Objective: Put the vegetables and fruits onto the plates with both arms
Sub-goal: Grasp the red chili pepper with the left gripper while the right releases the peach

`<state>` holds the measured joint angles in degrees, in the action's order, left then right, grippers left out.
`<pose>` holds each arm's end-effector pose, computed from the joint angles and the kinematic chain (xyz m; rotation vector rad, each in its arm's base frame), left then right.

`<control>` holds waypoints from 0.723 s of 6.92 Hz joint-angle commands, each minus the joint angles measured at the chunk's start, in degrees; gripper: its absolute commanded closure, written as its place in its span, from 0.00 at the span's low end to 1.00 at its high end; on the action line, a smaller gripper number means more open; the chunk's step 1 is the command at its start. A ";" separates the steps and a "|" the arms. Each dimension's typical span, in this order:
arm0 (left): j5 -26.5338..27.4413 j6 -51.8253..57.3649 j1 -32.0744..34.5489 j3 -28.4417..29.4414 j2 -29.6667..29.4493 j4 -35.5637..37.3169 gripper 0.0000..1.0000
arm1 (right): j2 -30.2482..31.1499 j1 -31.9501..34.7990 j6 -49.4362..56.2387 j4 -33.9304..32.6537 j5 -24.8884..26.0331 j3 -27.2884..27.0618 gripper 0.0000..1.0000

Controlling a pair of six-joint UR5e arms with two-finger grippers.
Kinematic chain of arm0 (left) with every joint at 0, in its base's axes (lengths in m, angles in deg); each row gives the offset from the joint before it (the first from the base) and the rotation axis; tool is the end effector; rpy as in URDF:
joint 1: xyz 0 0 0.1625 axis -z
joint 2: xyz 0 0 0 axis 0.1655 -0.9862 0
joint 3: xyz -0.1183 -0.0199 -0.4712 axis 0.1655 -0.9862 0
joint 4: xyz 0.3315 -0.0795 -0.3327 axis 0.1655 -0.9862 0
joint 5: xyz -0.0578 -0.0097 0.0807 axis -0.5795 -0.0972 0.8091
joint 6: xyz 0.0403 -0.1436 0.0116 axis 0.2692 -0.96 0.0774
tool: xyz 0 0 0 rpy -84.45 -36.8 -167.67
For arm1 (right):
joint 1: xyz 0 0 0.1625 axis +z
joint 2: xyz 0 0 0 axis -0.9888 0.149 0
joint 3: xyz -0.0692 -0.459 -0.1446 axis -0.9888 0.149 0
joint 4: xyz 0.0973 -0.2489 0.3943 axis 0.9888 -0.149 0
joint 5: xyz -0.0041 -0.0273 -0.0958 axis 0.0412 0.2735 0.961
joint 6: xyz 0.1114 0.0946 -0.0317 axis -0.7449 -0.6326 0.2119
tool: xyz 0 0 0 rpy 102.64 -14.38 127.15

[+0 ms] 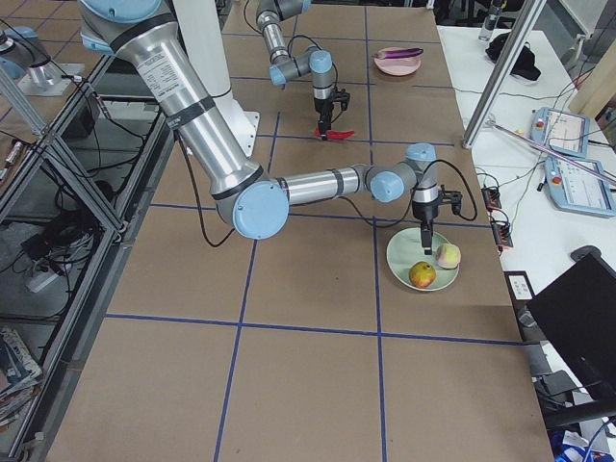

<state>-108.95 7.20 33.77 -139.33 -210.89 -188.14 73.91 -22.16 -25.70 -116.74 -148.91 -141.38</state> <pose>0.7667 -0.4592 0.2413 0.2080 0.9059 0.0953 -0.3513 -0.8066 0.5982 0.2265 -0.3979 0.3125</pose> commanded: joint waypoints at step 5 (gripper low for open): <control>-0.92 0.53 14.03 -7.20 8.38 -0.51 1.00 | 1.83 2.58 2.11 -0.09 -7.76 -9.38 0.00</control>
<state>-109.43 7.41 42.02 -143.12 -207.85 -188.10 74.59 -21.21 -24.35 -116.77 -151.46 -146.26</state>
